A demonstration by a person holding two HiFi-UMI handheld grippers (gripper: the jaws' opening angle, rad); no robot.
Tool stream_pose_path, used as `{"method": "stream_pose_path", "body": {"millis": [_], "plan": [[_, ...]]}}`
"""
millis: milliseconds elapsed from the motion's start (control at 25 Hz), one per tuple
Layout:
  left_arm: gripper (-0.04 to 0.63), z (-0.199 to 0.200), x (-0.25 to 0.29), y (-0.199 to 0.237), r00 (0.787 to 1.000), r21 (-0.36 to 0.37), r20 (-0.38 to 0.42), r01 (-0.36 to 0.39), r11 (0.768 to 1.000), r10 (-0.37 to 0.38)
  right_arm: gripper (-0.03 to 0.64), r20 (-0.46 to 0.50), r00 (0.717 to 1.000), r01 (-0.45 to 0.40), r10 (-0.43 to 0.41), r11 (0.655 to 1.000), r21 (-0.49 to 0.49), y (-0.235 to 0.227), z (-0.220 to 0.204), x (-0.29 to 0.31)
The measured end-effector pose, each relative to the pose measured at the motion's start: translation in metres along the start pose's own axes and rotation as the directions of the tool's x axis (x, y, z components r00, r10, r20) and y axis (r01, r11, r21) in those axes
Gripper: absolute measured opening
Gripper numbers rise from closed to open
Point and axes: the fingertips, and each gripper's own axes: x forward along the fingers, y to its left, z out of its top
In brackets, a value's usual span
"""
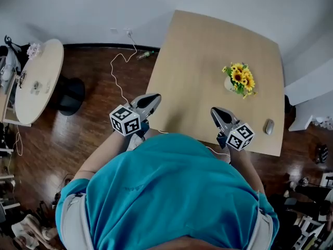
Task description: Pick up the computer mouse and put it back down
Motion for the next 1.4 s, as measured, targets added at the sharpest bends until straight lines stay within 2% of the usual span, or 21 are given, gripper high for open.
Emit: {"method": "stream_pose_path", "body": {"millis": [160, 360, 480, 680, 840, 1040, 1400], "plan": [[0.005, 0.019, -0.076, 0.076, 0.999, -0.041, -0.029, 0.023, 0.999, -0.024, 0.002, 0.023, 0.997, 0.076, -0.077, 0.996, 0.045, 0.051, 0.007, 0.078], [0.005, 0.036, -0.126, 0.136, 0.994, 0.000, -0.099, 0.037, 0.999, -0.036, 0.002, 0.009, 0.997, 0.080, -0.080, 0.996, 0.048, 0.103, 0.005, 0.145], [0.005, 0.040, -0.130, 0.135, 0.995, -0.011, -0.087, 0.057, 0.998, -0.058, 0.002, 0.019, 0.997, 0.067, -0.069, 0.996, 0.058, 0.117, 0.005, 0.158], [0.005, 0.040, -0.115, 0.118, 0.997, -0.016, -0.046, 0.062, 0.998, -0.063, 0.002, 0.027, 0.999, 0.038, -0.040, 0.996, 0.076, 0.109, 0.005, 0.168], [0.005, 0.042, -0.114, 0.116, 0.999, -0.009, -0.034, 0.040, 0.999, -0.041, 0.000, -0.011, 1.000, -0.011, 0.011, 1.000, 0.018, 0.108, 0.008, 0.180], [0.005, 0.046, -0.118, 0.119, 1.000, 0.005, -0.009, 0.012, 1.000, -0.012, 0.000, -0.028, 0.999, -0.040, 0.039, 0.999, -0.012, 0.105, 0.013, 0.194], [0.005, 0.049, -0.120, 0.127, 1.000, -0.001, 0.004, 0.006, 1.000, -0.006, 0.000, -0.046, 0.998, -0.043, 0.042, 0.999, -0.032, 0.106, 0.019, 0.196]]}}
